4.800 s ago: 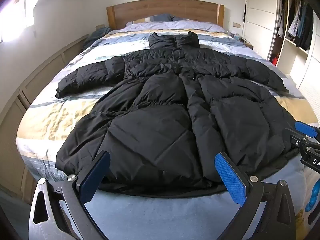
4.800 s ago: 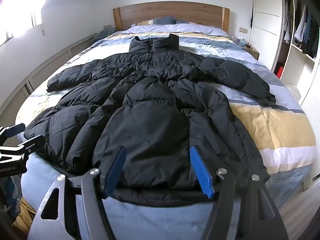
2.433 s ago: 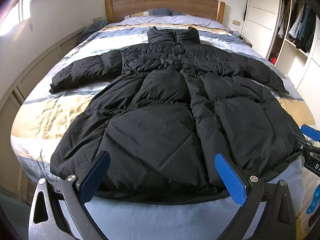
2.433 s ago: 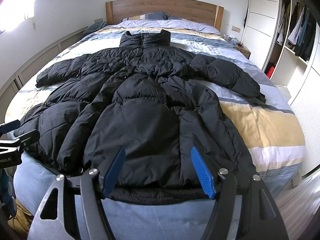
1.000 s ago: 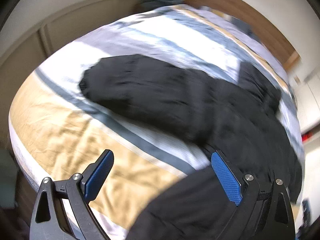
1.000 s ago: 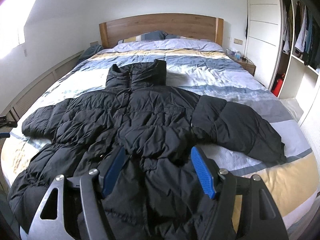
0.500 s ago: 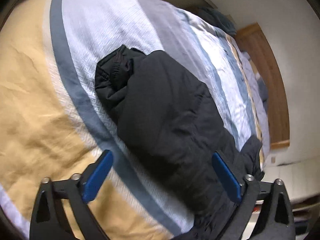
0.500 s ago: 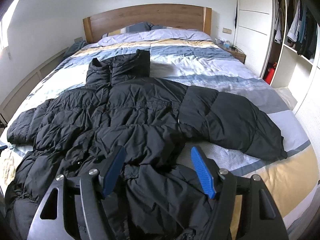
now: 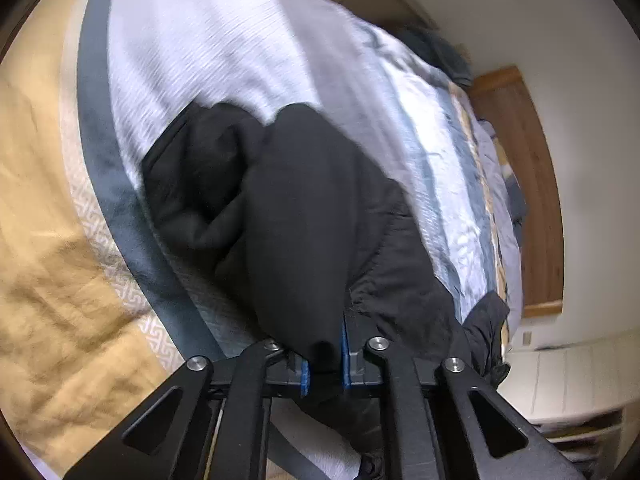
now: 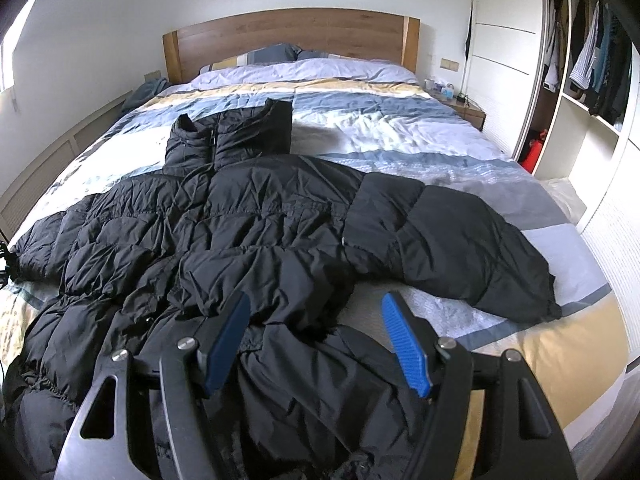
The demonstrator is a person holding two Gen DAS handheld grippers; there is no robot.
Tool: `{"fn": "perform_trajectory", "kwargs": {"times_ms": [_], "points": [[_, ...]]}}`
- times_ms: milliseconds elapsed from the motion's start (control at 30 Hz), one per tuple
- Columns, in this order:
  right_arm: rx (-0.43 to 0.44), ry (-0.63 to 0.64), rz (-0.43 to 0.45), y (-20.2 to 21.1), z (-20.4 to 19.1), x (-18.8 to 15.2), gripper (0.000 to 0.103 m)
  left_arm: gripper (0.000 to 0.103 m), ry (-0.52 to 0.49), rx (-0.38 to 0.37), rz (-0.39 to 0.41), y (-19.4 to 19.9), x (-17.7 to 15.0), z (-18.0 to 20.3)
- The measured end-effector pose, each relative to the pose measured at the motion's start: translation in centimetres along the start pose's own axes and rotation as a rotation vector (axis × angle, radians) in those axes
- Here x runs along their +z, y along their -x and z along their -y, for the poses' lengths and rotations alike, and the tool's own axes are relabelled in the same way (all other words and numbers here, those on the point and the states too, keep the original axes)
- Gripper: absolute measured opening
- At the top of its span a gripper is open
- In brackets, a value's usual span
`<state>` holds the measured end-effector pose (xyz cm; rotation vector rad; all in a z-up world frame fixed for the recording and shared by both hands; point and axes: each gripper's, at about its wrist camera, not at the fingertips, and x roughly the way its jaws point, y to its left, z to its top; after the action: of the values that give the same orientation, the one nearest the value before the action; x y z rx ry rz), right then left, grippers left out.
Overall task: Fold large clothes
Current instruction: 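Grasp the coat sleeve nearest the left tool with the left tool, then lift the sleeve with the left tool, lay it across the chest, open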
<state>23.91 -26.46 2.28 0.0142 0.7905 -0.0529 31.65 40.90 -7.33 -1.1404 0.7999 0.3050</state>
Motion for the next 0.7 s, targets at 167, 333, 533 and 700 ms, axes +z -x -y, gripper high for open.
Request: {"fn": "perform_trajectory", "kwargs": {"times_ms": [167, 333, 533, 700], "points": [[0.003, -0.015, 0.037, 2.3, 0.9, 0.1, 0.067, 0.008, -0.111, -0.012, 0.044, 2.8, -1.1, 3.6], [0.006, -0.040, 0.089, 5.4, 2.2, -0.2, 0.067, 0.007, -0.237, -0.042, 0.061, 5.4, -3.2, 8.3], [0.006, -0.076, 0.145, 8.9, 4.3, -0.9, 0.067, 0.007, -0.427, -0.079, 0.052, 8.0, -8.2, 14.3], [0.011, -0.122, 0.187, 11.4, 6.5, -1.9, 0.067, 0.006, -0.575, -0.093, 0.018, 8.8, -13.4, 18.4]]}}
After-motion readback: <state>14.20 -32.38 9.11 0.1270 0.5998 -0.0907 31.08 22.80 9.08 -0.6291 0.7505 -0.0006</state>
